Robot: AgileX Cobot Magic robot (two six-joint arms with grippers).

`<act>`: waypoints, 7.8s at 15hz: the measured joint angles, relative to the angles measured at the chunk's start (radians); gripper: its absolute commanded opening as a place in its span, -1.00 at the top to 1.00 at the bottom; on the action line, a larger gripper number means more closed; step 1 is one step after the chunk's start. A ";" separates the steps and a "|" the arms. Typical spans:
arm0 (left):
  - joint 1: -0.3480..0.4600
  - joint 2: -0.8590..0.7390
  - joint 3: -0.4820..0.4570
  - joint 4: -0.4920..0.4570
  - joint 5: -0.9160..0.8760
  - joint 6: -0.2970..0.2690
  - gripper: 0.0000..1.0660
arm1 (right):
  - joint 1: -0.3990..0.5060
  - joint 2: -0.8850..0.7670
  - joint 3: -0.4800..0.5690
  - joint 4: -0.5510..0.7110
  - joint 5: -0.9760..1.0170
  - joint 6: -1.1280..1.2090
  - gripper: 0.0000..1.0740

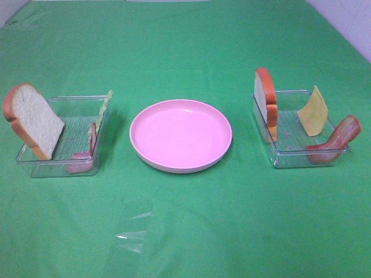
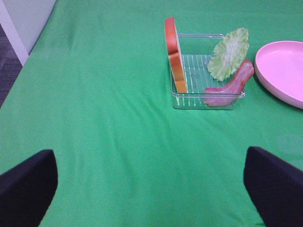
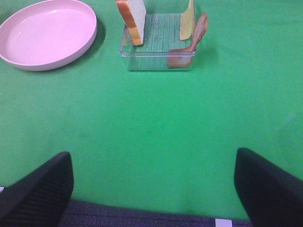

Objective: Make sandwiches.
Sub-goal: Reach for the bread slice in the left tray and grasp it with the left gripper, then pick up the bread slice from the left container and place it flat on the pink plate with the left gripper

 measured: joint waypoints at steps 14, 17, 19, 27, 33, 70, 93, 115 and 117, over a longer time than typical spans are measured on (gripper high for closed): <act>0.000 0.046 -0.016 0.000 -0.025 -0.005 -0.89 | 0.000 0.000 0.000 0.000 0.000 0.000 -0.67; 0.000 0.198 -0.045 0.000 -0.157 -0.005 -0.89 | 0.000 0.000 0.000 0.000 0.000 0.000 -0.67; 0.000 0.381 -0.065 -0.001 -0.267 -0.036 -0.89 | 0.000 0.000 0.000 0.000 0.000 0.000 -0.67; 0.000 1.213 -0.447 -0.018 -0.333 -0.040 -0.89 | 0.000 0.000 0.000 0.000 0.000 0.000 -0.67; 0.000 1.634 -0.743 -0.180 -0.326 0.093 -0.89 | 0.000 0.000 0.000 0.000 0.000 0.000 -0.67; 0.000 2.015 -1.191 -0.416 0.026 0.110 0.73 | 0.000 0.000 0.000 0.000 0.000 0.000 -0.67; -0.513 2.183 -1.563 -0.523 -0.136 0.010 0.73 | 0.000 0.000 0.000 0.000 0.000 0.000 -0.67; -0.526 2.439 -1.563 -0.583 -0.118 -0.121 0.22 | 0.000 0.000 0.000 0.000 0.000 0.000 -0.67; -0.526 2.439 -1.563 -0.582 -0.118 -0.124 -0.22 | 0.000 0.000 0.000 0.000 0.000 0.000 -0.67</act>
